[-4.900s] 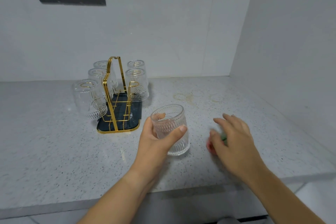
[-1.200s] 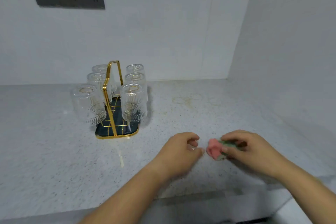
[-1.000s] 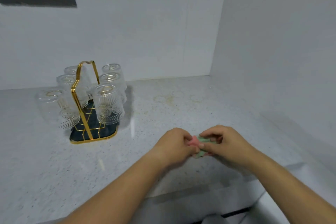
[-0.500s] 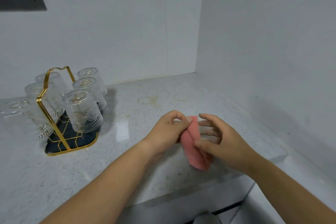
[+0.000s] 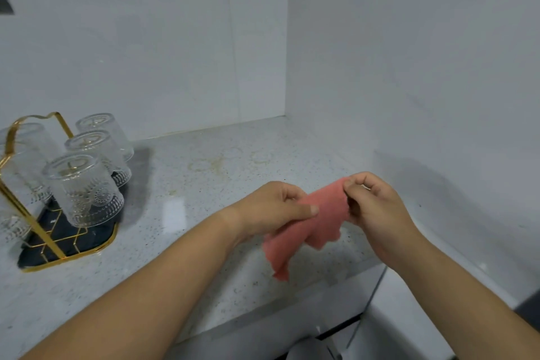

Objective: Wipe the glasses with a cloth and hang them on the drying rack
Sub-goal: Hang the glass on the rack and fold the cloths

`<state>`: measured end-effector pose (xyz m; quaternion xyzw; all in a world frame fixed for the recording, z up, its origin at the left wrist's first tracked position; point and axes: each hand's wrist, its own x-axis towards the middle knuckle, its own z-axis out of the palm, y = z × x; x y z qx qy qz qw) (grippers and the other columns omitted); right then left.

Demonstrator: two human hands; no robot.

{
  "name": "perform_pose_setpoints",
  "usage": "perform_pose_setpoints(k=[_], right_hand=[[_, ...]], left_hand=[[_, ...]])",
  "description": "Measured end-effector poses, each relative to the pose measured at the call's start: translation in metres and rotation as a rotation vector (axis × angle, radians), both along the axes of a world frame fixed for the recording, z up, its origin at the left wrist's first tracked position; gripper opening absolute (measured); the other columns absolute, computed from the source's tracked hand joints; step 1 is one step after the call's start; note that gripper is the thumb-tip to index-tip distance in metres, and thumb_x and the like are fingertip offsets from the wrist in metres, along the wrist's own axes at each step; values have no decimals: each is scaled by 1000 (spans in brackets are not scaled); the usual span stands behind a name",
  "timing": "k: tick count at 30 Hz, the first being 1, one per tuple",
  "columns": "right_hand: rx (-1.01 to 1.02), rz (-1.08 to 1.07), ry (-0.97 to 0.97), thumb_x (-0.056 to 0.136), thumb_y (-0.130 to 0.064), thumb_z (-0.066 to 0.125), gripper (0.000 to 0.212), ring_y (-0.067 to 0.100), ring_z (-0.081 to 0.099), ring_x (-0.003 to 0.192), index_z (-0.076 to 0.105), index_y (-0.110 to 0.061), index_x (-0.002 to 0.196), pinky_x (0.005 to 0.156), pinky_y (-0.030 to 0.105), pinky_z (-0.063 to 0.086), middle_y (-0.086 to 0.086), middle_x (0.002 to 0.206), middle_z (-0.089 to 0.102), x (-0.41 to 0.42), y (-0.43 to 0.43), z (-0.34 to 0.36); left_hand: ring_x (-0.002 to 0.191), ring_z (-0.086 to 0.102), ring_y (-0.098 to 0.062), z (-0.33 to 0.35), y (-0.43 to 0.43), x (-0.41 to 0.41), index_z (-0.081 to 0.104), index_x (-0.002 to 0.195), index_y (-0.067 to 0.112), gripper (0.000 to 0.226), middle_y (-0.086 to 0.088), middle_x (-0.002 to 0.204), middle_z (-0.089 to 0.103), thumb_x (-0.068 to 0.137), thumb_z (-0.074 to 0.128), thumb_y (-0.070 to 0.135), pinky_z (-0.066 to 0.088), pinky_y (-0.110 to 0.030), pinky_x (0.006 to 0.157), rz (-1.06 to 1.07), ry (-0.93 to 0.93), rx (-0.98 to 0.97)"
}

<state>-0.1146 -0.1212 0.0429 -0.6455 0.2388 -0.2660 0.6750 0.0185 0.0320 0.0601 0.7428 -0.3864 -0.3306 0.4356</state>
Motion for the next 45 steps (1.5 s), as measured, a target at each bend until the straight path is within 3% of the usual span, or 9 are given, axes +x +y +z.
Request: perform_pose_setpoints(k=[8, 11, 19, 27, 31, 34, 38, 40, 45], right_hand=[[-158, -224, 130, 105, -30, 53, 12, 13, 57, 67, 57, -19, 105, 59, 27, 46, 4, 84, 62, -21, -8, -7], [-175, -88, 211, 87, -32, 80, 46, 14, 66, 91, 52, -31, 123, 67, 25, 54, -1, 107, 61, -28, -5, -17], [-338, -136, 275, 85, -14, 81, 20, 13, 64, 64, 74, -18, 66, 61, 26, 52, -6, 63, 71, -39, -26, -28], [-644, -355, 297, 89, -18, 75, 24, 8, 60, 80, 76, -12, 67, 73, 9, 41, -5, 71, 67, -48, -35, -37], [-786, -429, 460, 96, -32, 63, 31, 14, 62, 71, 70, -21, 68, 59, 28, 43, -6, 72, 66, -44, -41, -37], [-914, -441, 619, 99, -44, 56, 26, 23, 67, 94, 71, -26, 109, 74, 33, 52, -2, 107, 69, -37, -43, -30], [-1096, -421, 618, 95, -41, 53, 24, 29, 60, 101, 69, -25, 102, 78, 38, 50, 0, 100, 60, -36, -43, -37], [-1237, -279, 561, 93, -34, 48, 26, 27, 61, 95, 70, -23, 85, 79, 38, 50, -5, 92, 65, -38, -44, -49], [-1226, 71, 611, 102, -51, 27, 55, 15, 58, 125, 73, -24, 117, 112, 38, 42, -9, 127, 70, -42, -46, -62]], left_hand=[[58, 55, -3, -11, -18, 13, 67, 73, 21, 25, 14, 60, 59, 94, 76, 31, 48, -22, 64, -21, -68, 4], [52, 48, -2, -13, -31, 11, 62, 72, 20, 31, 15, 56, 53, 98, 70, 32, 42, -20, 58, -57, -120, -19], [50, 49, -4, -13, -71, 21, 53, 57, 22, 47, 13, 54, 53, 99, 68, 37, 46, -20, 58, -108, -278, 130], [100, 72, -23, -34, -97, 29, 76, 109, 5, 21, -19, 112, 77, 90, 75, -1, 58, -37, 98, -46, 38, -41], [80, 72, -12, -35, -115, 32, 76, 104, 4, 19, -6, 87, 77, 86, 82, 5, 59, -25, 78, 75, -73, -103], [64, 66, 0, -31, -137, 25, 71, 113, 9, 30, 5, 74, 69, 86, 84, 14, 50, -14, 61, 193, -105, -156], [123, 58, -19, -35, -156, 16, 56, 139, 20, 45, -4, 132, 58, 98, 69, 31, 47, -35, 108, 177, -292, -147], [121, 58, -21, -41, -152, 15, 63, 129, 20, 29, -4, 130, 59, 101, 62, 26, 46, -37, 110, 101, -461, -110], [122, 60, -20, -53, -137, 15, 69, 129, 23, 31, -1, 132, 69, 106, 49, 25, 35, -46, 120, -183, -720, 74]])
